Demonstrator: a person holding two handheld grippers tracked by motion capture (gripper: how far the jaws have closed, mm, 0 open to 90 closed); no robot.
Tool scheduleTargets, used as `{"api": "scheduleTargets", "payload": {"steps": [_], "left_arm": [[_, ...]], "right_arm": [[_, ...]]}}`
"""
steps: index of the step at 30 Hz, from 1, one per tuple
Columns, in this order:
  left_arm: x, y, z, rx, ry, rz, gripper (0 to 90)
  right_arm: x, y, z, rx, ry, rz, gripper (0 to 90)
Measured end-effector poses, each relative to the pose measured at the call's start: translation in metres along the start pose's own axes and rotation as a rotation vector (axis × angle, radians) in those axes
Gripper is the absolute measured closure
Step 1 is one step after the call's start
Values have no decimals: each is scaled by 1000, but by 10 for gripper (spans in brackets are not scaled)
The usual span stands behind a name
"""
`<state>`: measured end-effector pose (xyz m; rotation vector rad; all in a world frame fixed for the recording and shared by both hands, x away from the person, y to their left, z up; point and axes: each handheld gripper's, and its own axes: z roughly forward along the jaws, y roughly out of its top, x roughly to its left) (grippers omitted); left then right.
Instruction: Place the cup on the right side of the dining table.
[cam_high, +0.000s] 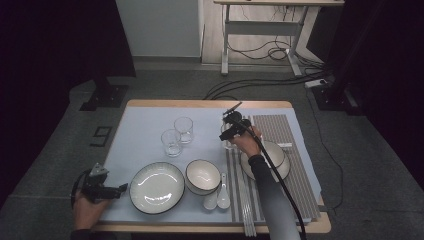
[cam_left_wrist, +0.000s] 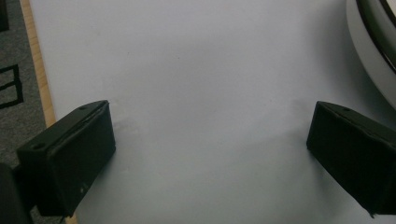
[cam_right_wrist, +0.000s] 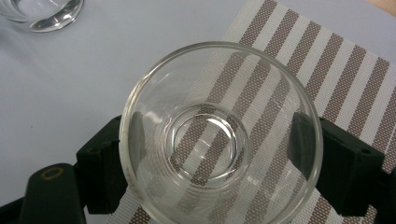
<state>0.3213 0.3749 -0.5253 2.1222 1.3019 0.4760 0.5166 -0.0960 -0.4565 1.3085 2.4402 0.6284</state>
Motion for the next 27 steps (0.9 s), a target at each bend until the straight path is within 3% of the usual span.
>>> {"api": "scheduleTargets", "payload": {"steps": [13, 17, 27], "left_arm": [[0, 0, 0, 0, 0, 0, 9], [0, 0, 0, 0, 0, 0, 9], [0, 0, 0, 0, 1, 1, 9]], "right_arm": [[1, 0, -9, -35, 4, 1, 122], [3, 0, -16, -54, 5, -9, 65], [9, -4, -39, -85, 14, -45, 25]]}}
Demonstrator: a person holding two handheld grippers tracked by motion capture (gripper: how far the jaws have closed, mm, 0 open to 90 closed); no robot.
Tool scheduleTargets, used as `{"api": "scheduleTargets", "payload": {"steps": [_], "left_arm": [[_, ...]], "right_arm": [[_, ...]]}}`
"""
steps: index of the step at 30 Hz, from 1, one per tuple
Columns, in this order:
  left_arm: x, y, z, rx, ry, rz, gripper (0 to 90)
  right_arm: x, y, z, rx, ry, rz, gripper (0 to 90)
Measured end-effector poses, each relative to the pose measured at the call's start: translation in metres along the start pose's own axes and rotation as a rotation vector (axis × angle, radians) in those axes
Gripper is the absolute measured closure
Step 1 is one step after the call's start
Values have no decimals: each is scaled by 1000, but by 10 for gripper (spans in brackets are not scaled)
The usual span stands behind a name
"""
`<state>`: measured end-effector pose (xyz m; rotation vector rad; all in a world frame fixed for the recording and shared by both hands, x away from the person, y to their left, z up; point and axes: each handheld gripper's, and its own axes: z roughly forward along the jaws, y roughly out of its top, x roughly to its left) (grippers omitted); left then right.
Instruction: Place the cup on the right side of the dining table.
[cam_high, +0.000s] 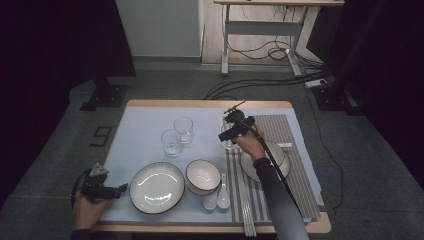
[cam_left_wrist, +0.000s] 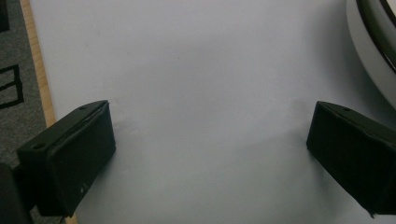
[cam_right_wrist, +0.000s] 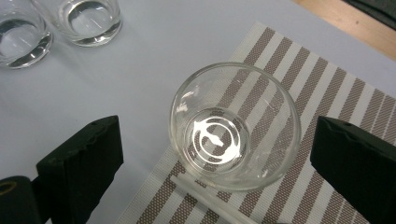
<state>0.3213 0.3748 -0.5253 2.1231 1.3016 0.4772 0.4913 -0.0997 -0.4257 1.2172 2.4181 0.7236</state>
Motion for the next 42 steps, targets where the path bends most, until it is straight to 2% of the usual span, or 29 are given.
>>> {"api": "scheduleTargets", "payload": {"steps": [10, 15, 25, 28, 42], "left_arm": [[0, 0, 0, 0, 0, 1, 9], [0, 0, 0, 0, 1, 1, 9], [0, 0, 0, -1, 1, 1, 9], [0, 0, 0, -1, 1, 1, 9], [0, 0, 0, 0, 2, 2, 10]], "right_arm": [[5, -6, -19, -40, 17, -36, 28], [3, -13, -29, -45, 16, -48, 29], [-9, -34, -50, -70, 27, -18, 25], [-15, -42, -54, -76, 26, -4, 1], [-33, -78, -71, -88, 17, 36, 0]]}}
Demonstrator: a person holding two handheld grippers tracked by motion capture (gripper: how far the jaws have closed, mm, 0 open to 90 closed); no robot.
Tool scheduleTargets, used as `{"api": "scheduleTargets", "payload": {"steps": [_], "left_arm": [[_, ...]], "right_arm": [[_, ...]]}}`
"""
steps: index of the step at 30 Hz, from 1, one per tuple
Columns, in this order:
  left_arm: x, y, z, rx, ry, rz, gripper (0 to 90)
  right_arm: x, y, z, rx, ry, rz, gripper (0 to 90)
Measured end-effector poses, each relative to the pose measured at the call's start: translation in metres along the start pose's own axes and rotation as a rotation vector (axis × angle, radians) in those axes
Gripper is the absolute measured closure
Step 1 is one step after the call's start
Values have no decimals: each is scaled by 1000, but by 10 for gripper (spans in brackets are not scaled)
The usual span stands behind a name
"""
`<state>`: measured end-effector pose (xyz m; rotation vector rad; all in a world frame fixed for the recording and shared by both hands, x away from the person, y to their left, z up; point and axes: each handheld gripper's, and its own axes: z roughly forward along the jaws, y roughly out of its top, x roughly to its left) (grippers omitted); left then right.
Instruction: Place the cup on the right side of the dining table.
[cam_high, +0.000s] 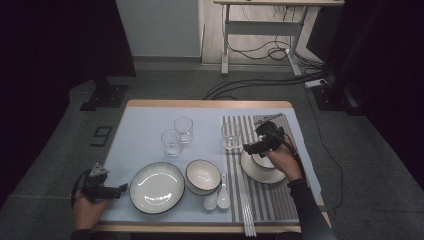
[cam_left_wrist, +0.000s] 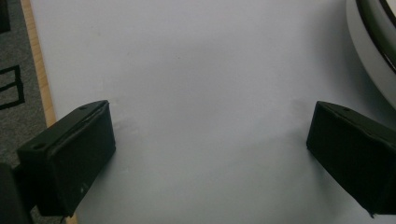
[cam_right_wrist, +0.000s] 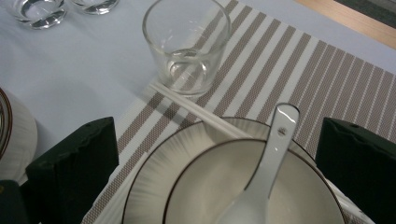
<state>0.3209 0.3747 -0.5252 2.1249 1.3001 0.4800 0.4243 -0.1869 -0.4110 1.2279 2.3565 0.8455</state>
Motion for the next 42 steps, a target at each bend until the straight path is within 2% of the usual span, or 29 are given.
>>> {"api": "scheduleTargets", "payload": {"steps": [14, 20, 34, 42], "left_arm": [[0, 0, 0, 0, 1, 0, 10], [0, 0, 0, 0, 1, 0, 10], [0, 0, 0, 1, 0, 0, 10], [0, 0, 0, -2, 2, 1, 11]], "right_arm": [[-8, -33, -25, -20, -27, -7, 0], [-9, -50, -31, -10, -32, -11, 0], [-8, -97, -35, -8, -37, 29, 0], [-4, -122, -32, -8, -39, 57, 0]]}}
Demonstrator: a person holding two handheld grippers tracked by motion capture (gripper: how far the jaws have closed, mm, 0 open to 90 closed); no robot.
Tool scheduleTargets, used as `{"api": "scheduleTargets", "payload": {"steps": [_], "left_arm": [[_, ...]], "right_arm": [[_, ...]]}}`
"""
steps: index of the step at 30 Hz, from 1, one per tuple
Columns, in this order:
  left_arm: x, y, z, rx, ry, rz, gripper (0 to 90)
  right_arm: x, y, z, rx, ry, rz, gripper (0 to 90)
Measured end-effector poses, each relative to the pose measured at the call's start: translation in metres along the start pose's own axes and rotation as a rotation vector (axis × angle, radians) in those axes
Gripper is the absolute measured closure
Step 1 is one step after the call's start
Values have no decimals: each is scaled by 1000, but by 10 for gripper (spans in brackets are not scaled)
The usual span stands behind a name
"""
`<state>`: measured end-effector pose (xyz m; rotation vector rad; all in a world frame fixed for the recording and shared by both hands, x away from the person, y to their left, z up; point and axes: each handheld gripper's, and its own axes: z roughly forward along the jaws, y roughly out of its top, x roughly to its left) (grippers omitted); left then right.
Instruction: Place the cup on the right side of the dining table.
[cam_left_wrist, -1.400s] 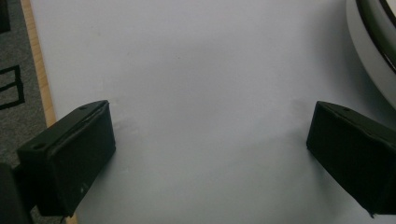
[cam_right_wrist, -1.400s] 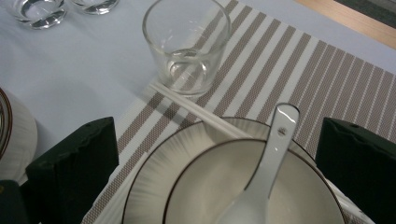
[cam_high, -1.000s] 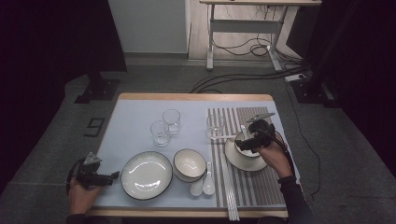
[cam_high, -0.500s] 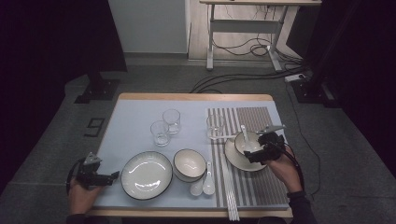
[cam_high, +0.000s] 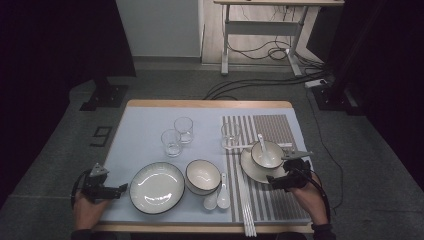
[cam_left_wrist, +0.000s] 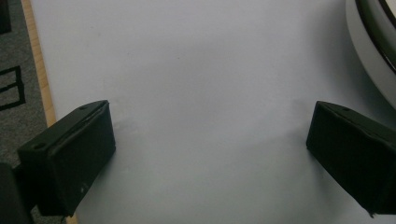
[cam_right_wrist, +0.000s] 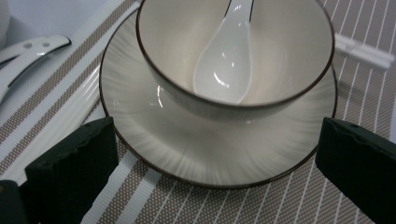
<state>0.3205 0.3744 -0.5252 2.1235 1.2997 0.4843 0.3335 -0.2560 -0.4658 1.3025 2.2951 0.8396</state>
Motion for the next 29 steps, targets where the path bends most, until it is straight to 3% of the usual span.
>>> {"api": "scheduleTargets", "payload": {"steps": [12, 21, 24, 29], "left_arm": [[0, 0, 0, 2, -1, 0, 11], [0, 0, 0, 2, -1, 1, 11], [0, 0, 0, 2, -1, 0, 11], [0, 0, 0, 3, -2, 0, 11]], "right_arm": [[3, -33, 12, 25, -14, 40, 0], [3, -57, 29, 38, 19, 92, 0], [5, -64, 30, -14, 1, 82, 0], [7, -68, 30, -42, -13, 78, 0]]}}
